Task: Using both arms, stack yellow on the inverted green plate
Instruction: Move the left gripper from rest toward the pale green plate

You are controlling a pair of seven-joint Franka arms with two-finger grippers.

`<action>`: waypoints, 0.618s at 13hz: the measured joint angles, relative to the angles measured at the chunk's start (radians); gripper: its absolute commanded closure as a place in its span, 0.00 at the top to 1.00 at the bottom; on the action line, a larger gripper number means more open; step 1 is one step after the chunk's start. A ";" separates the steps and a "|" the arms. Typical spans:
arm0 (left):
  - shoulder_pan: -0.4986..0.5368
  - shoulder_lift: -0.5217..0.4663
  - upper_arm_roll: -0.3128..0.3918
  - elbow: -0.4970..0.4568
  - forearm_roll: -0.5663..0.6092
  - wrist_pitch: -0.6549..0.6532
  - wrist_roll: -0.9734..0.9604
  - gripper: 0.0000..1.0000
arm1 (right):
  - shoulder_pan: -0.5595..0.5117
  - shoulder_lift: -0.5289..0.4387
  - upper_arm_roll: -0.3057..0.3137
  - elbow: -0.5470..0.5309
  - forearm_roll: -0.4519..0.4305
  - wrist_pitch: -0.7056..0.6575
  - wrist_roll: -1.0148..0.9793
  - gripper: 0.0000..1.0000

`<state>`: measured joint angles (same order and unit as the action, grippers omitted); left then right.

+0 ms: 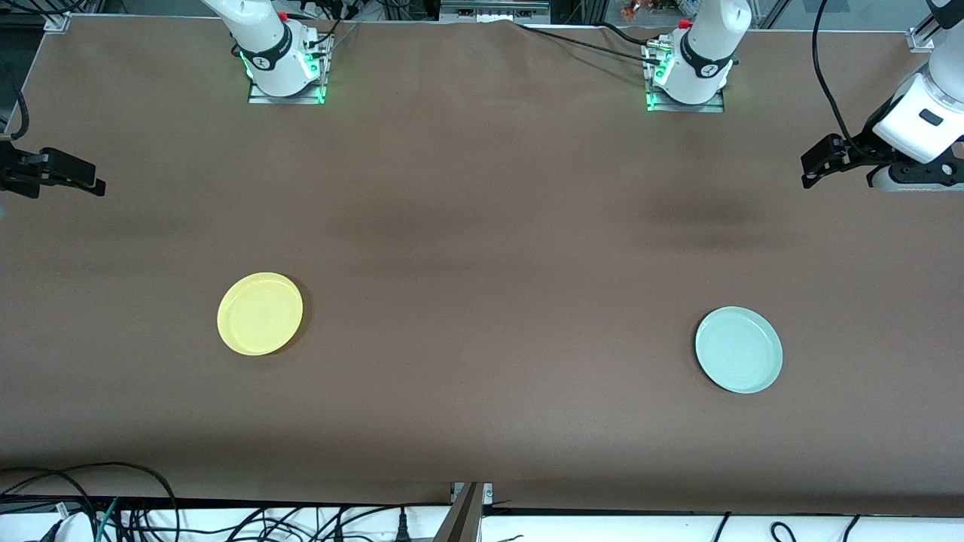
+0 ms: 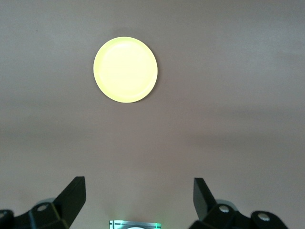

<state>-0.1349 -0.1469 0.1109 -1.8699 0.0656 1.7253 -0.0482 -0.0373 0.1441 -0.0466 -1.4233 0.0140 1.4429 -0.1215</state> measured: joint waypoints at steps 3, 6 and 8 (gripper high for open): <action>0.000 0.004 -0.001 0.001 -0.012 0.016 -0.018 1.00 | 0.000 0.002 -0.001 0.000 0.000 0.000 0.000 1.00; 0.002 0.030 -0.001 0.025 -0.013 0.022 -0.045 1.00 | 0.000 0.002 -0.003 0.003 0.000 0.001 0.000 1.00; 0.002 0.048 -0.001 0.037 -0.013 0.022 -0.047 1.00 | 0.000 0.003 -0.003 0.006 0.000 0.001 0.000 1.00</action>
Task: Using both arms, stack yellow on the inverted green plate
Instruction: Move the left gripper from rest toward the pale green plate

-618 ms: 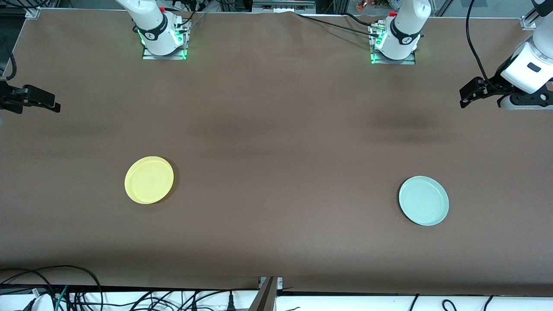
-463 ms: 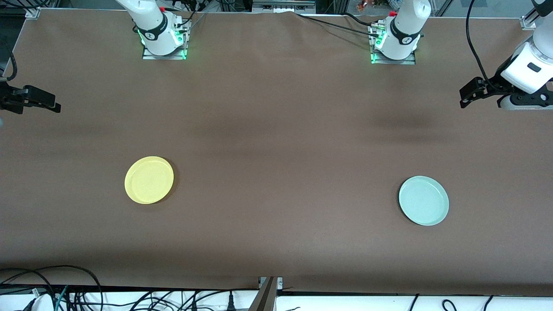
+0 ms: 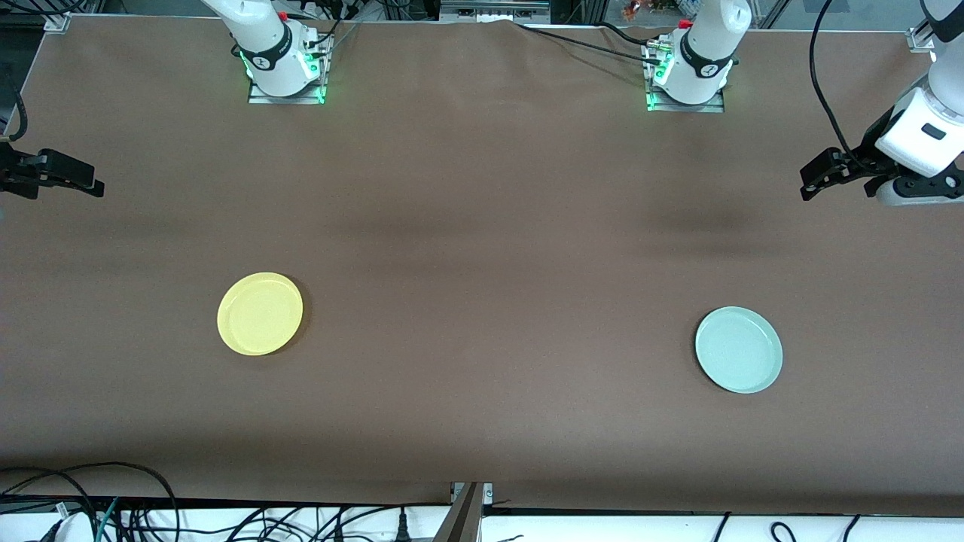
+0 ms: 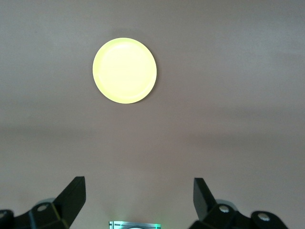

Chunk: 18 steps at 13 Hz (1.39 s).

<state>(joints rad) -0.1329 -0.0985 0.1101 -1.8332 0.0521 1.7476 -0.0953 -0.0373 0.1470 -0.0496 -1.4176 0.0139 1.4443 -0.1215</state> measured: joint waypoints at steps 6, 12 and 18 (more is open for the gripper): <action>-0.001 0.023 -0.003 0.007 0.000 0.000 0.001 1.00 | 0.000 0.004 0.000 0.002 0.000 0.001 0.000 1.00; -0.004 0.071 -0.031 0.006 0.000 -0.001 0.002 1.00 | 0.001 0.005 0.001 0.002 0.000 0.001 0.000 1.00; 0.006 0.089 -0.027 0.007 0.000 -0.034 0.004 1.00 | 0.001 0.005 0.001 0.002 0.000 0.001 0.000 1.00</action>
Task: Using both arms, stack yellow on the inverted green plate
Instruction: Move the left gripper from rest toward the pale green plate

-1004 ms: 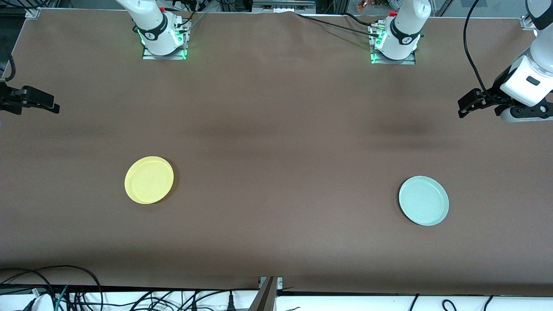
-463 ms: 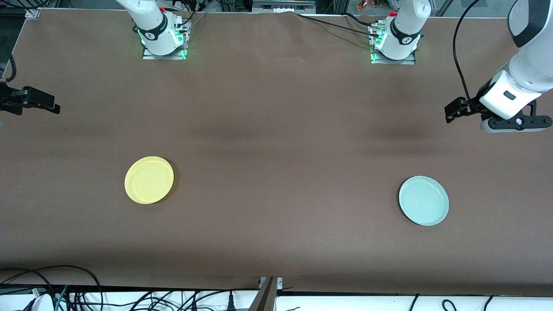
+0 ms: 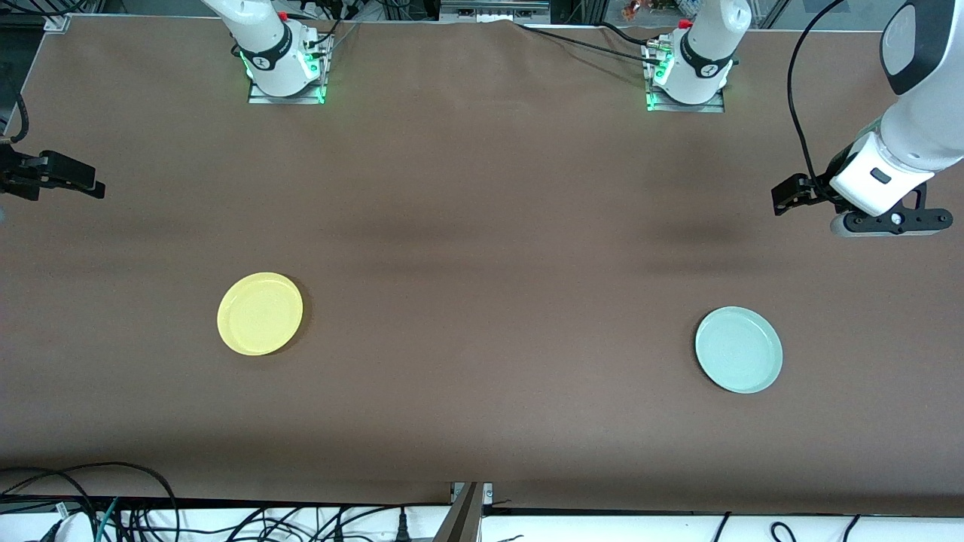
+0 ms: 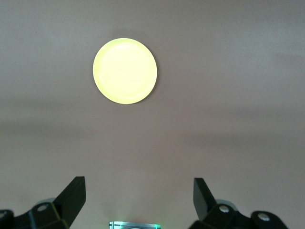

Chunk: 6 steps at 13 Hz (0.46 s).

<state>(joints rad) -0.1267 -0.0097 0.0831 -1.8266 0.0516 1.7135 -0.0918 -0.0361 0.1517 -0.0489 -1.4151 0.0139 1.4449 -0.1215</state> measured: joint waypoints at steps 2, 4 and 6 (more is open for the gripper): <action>0.016 0.010 0.001 -0.001 0.000 -0.010 0.001 1.00 | 0.000 0.000 0.000 0.000 0.000 0.000 0.000 1.00; 0.024 0.021 0.002 -0.002 0.000 -0.012 0.002 1.00 | 0.000 0.000 0.000 0.000 0.000 0.000 0.000 1.00; 0.024 0.030 0.001 -0.003 0.000 -0.012 0.002 1.00 | 0.000 0.000 0.000 0.001 0.000 0.000 0.000 1.00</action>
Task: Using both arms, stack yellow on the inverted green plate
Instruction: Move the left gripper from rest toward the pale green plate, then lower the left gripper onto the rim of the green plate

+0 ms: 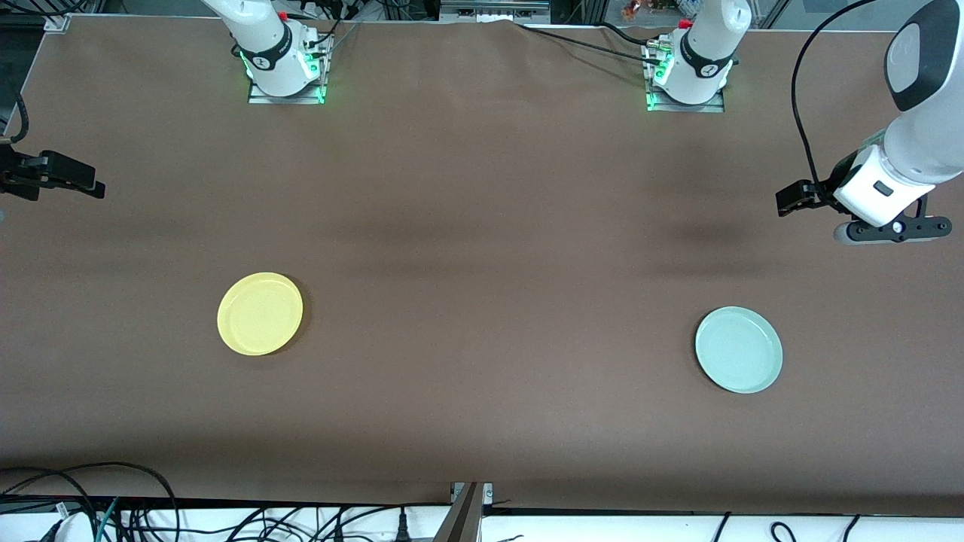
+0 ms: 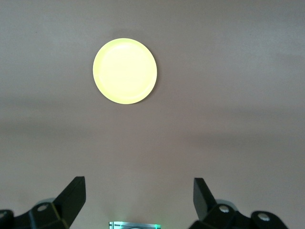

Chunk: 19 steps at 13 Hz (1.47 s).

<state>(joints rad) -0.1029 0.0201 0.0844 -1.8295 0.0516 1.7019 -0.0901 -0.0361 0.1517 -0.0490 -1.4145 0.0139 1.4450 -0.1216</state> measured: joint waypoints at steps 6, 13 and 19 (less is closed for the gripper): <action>0.019 0.035 0.001 -0.076 0.000 0.117 -0.001 1.00 | 0.000 0.000 0.000 0.002 0.000 0.001 0.000 1.00; 0.042 0.138 0.001 -0.132 0.000 0.266 -0.001 1.00 | 0.000 0.004 0.000 0.009 0.000 0.003 -0.001 1.00; 0.065 0.223 0.001 -0.218 0.000 0.433 -0.001 1.00 | 0.000 0.013 0.000 0.017 0.000 0.003 -0.001 1.00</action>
<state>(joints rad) -0.0380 0.2435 0.0855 -2.0476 0.0516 2.1352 -0.0907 -0.0361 0.1646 -0.0492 -1.3973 0.0139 1.4476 -0.1224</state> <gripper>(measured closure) 0.000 0.000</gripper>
